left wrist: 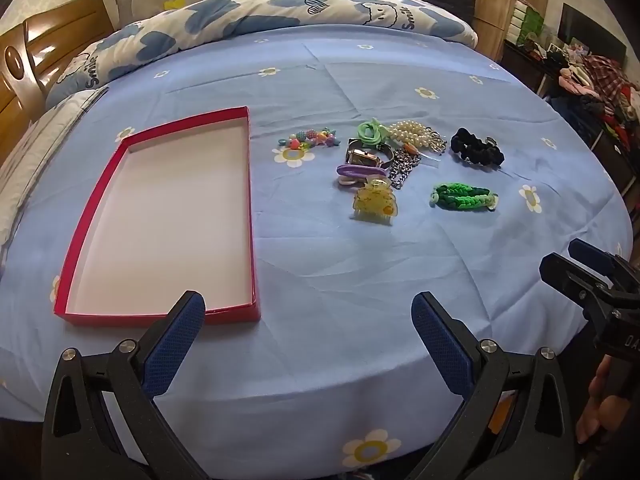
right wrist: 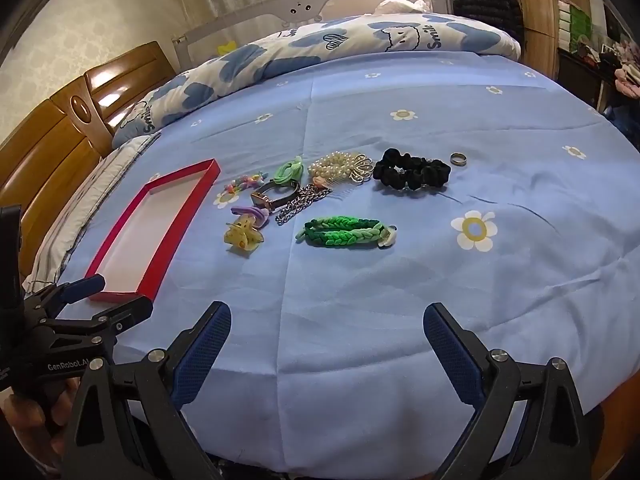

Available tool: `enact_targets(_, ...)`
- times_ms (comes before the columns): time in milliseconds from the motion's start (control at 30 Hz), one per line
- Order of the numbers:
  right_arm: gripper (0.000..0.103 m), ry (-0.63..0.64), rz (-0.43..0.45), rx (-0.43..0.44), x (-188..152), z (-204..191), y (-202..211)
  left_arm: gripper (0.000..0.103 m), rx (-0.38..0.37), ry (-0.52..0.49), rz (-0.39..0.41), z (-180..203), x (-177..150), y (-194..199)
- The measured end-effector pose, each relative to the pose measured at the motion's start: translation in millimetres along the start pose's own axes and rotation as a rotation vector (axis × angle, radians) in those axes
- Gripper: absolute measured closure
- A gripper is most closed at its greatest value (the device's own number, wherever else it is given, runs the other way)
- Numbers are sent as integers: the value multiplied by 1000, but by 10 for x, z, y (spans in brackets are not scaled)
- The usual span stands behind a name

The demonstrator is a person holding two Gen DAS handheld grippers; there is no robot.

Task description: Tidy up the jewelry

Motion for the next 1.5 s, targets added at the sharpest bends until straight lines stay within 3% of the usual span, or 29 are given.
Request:
enact_targets(967, 5, 32, -38, -51, -24, 34, -20, 0, -6, 4, -4, 9, -5, -30)
enact_targets(1500, 5, 28, -45, -22, -18, 13, -97, 0, -14, 10, -19, -11, 41, -100)
Point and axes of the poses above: each gripper's, at about its wrist camera, not at the fingertips, and y roughly against the way its jaws point, z to its right, x to its top, the point moved 7 cm from there along -y, roughly the way its jaws point, and after that the axes turned 2 degrees about -x, right-handed, at the moved point
